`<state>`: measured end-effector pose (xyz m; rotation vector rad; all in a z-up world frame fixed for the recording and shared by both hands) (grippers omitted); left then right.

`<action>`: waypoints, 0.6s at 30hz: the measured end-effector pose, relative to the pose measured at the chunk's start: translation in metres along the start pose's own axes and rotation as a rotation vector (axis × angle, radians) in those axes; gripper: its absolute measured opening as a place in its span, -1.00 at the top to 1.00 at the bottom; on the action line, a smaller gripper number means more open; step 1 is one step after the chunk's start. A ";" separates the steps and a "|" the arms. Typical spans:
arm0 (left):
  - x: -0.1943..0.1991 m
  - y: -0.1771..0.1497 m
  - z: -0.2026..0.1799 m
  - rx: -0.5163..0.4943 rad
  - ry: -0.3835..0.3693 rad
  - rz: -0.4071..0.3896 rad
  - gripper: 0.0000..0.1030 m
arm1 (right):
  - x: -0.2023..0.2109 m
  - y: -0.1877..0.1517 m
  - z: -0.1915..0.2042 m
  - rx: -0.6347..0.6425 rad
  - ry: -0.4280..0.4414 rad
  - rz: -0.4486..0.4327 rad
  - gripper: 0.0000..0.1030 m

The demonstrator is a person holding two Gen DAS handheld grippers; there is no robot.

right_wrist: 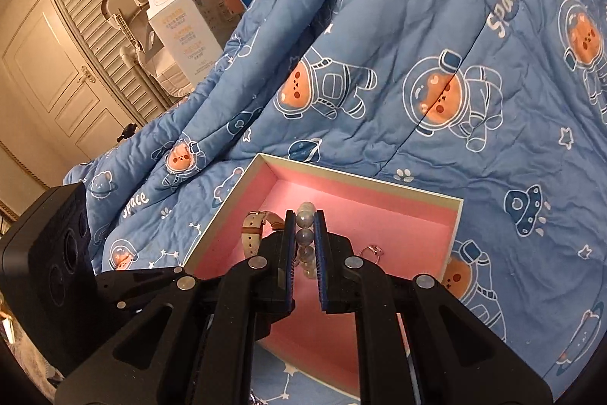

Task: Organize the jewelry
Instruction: 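Release the pearl bracelet into the box while the left tool drops a silver ring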

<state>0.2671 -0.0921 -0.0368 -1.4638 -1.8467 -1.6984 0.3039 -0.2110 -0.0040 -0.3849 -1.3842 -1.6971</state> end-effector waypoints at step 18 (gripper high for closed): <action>-0.038 0.001 0.001 0.005 0.026 0.108 0.64 | -0.055 0.004 -0.021 -0.011 -0.084 0.117 0.80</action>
Point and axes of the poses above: each gripper's, at about its wrist camera, not at the fingertips, and x roughly against the way its jaws point, z to its left, y to its top, the point moved 1 cm from there along -x, roughly the way its jaws point, and after that the axes turned 4 degrees about -y, right-handed, at the moved point
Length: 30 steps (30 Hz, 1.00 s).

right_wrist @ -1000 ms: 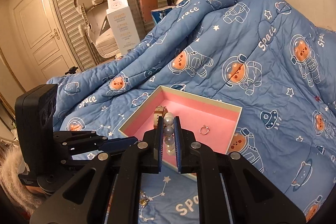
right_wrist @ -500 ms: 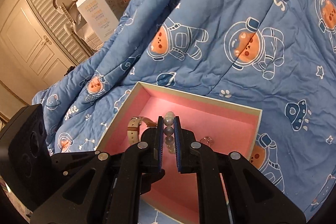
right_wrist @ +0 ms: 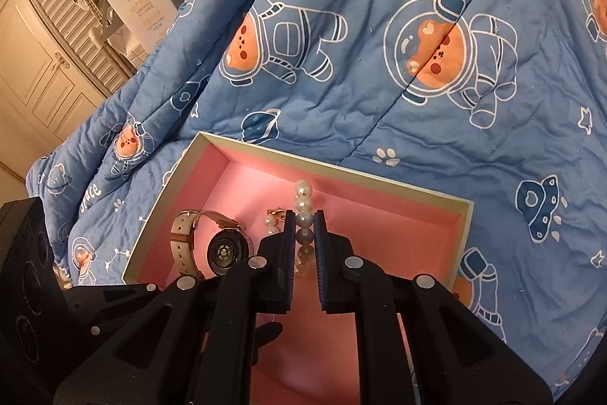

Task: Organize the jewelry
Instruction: 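Release the pearl bracelet into the box while the left tool drops a silver ring, then lower the right tool onto the silver hoop bangle and grasp it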

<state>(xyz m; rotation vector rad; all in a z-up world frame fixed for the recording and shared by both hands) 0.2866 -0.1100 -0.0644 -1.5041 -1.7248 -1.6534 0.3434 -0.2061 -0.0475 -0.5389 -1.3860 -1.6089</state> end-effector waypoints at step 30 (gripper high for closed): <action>0.110 -0.089 0.012 -0.012 0.101 -0.245 -0.67 | 0.078 -0.056 0.020 0.085 0.012 -0.135 -0.31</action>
Point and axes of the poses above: each gripper's, at about its wrist camera, not at the fingertips, and x roughly against the way its jaws point, z to its left, y to its top, the point moved 1 cm from there along -x, roughly the way its jaws point, and after that the axes turned 4 degrees about -y, right-handed, at the moved point
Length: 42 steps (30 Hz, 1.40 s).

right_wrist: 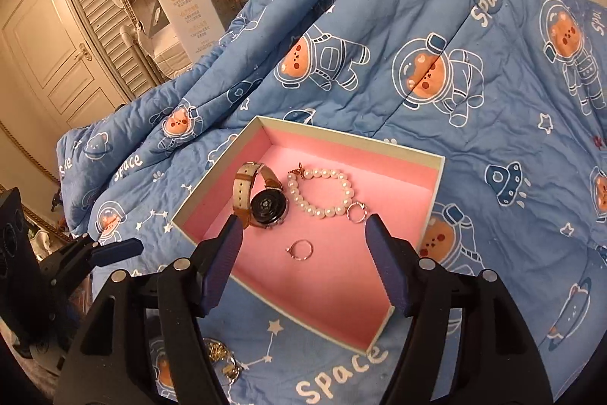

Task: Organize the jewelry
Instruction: 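Lower the right tool onto the silver hoop bangle and grasp it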

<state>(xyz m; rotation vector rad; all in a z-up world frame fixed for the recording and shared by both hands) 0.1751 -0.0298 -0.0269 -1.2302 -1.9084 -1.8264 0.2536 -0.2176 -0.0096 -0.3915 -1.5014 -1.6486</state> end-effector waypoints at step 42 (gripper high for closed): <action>-0.015 -0.054 0.035 0.112 0.117 0.086 -0.01 | -0.013 -0.139 0.083 0.267 -0.004 0.121 -0.27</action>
Point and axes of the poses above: each gripper's, at about its wrist camera, not at the fingertips, and x roughly against the way its jaws point, z to its left, y to its top, the point moved 1 cm from there along -x, roughly the way its jaws point, and after that the axes turned 4 degrees about -y, right-handed, at the moved point
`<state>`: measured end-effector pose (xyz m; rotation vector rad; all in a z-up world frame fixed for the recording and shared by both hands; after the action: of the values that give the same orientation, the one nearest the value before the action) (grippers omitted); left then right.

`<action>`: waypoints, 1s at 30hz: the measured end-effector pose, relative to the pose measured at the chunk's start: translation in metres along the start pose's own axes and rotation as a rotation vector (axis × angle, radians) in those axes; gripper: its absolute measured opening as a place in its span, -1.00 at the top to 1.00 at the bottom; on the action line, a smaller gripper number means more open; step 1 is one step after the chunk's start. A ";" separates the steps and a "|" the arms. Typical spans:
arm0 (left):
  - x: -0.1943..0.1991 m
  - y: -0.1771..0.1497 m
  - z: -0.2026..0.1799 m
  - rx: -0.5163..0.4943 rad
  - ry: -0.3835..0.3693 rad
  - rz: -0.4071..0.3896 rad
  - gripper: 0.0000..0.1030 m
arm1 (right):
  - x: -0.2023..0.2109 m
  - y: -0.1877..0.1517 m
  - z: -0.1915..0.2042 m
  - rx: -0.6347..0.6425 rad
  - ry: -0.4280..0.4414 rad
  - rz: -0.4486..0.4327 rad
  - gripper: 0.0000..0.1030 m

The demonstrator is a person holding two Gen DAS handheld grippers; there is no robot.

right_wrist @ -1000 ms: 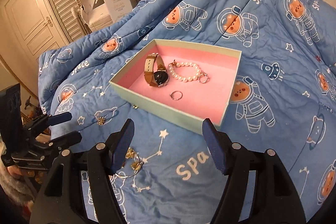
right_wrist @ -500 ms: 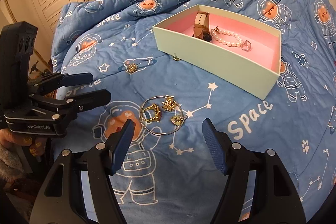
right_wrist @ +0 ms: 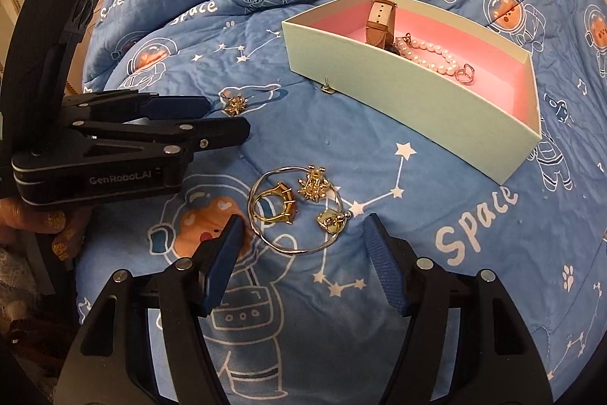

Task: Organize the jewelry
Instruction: 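Lower the right tool onto the silver hoop bangle and grasp it, then carry the bangle into the box with the right tool while the left tool grasps a gold charm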

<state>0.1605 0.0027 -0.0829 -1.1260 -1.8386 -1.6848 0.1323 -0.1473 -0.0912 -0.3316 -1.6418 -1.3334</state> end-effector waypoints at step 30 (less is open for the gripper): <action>0.010 -0.003 -0.005 0.052 -0.081 -0.009 0.68 | 0.014 0.007 -0.006 -0.087 0.061 -0.050 -0.09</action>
<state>0.1517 0.0012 -0.0762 -1.1814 -1.9281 -1.6084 0.1336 -0.1545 -0.0764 -0.3006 -1.5535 -1.4423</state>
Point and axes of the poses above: each gripper's, at about its wrist camera, not at the fingertips, and x roughly against the way its jaws point, z to its left, y to its top, the point moved 1 cm from there along -x, roughly the way its jaws point, and after that the axes turned 4 degrees about -y, right-handed, at the moved point
